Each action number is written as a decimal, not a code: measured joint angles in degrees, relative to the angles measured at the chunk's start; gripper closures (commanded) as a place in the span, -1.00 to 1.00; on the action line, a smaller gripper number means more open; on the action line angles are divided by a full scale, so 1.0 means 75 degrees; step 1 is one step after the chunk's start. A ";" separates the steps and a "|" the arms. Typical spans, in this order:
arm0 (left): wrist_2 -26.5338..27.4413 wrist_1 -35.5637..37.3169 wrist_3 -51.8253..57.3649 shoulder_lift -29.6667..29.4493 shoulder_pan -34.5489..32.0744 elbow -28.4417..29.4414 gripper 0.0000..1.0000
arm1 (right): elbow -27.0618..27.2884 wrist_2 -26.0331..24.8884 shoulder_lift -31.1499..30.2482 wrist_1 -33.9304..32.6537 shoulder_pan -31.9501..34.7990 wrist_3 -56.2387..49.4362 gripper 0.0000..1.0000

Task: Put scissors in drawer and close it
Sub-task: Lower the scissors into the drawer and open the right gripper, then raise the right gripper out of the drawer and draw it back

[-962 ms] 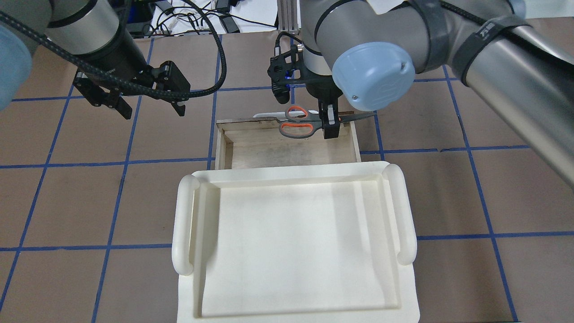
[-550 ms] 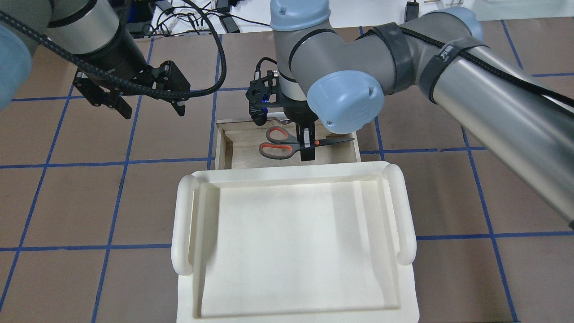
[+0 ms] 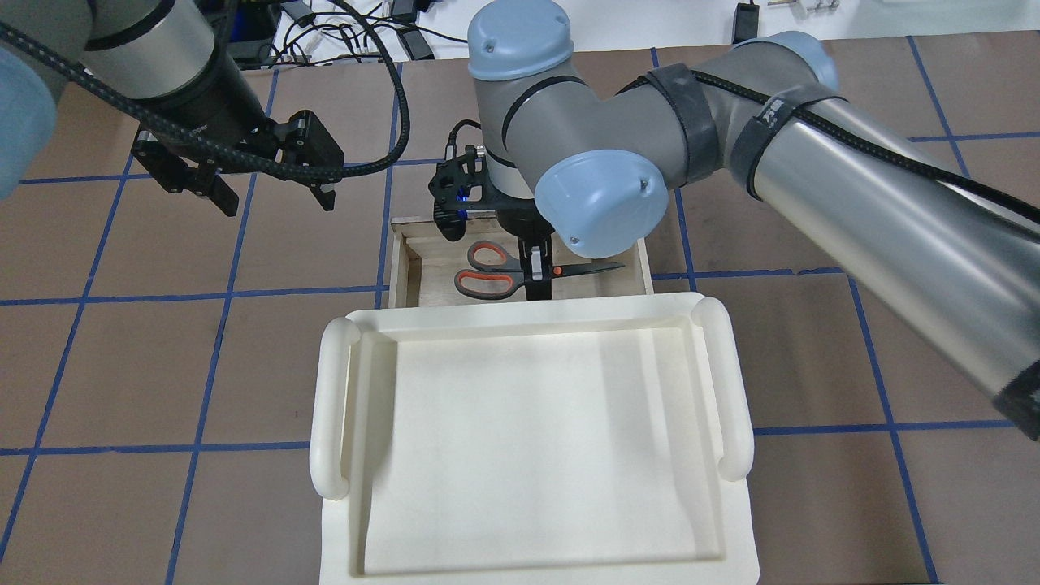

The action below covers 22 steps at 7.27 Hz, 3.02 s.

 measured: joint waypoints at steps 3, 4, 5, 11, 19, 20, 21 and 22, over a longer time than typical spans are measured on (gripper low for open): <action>0.0000 -0.0044 0.0000 0.0018 0.0000 0.0000 -1.00 | 0.0001 0.0001 0.0017 -0.0026 0.0103 0.0199 -0.94; 0.0000 -0.0051 0.0000 0.0021 0.0000 0.0000 -1.00 | -0.0013 0.0002 0.0003 -0.0106 0.0097 0.0265 -0.97; 0.0000 -0.0054 0.0000 0.0026 0.0000 0.0000 -1.00 | -0.0050 -0.0010 -0.0040 -0.0266 0.0009 0.0478 -0.99; 0.0000 -0.0066 0.0000 0.0035 0.0000 0.0000 -1.00 | -0.0098 -0.0024 -0.1303 0.0066 -0.2446 0.5188 -1.00; 0.0000 -0.0248 0.0004 0.0090 0.0000 -0.0011 -1.00 | 0.0070 -0.0529 -0.2210 0.0259 -0.2781 0.7403 -1.00; 0.0000 -0.0252 0.0005 0.0090 0.0000 -0.0011 -1.00 | 0.0070 -0.0574 -0.2218 0.0407 -0.2798 0.7701 -1.00; 0.0000 -0.0251 0.0003 0.0087 0.0000 -0.0012 -1.00 | 0.0069 -0.0578 -0.2240 0.0496 -0.2808 0.8364 -1.00; -0.0003 -0.0247 0.0001 0.0084 0.0000 -0.0012 -1.00 | 0.0068 -0.0578 -0.2282 0.0540 -0.2811 0.8872 -1.00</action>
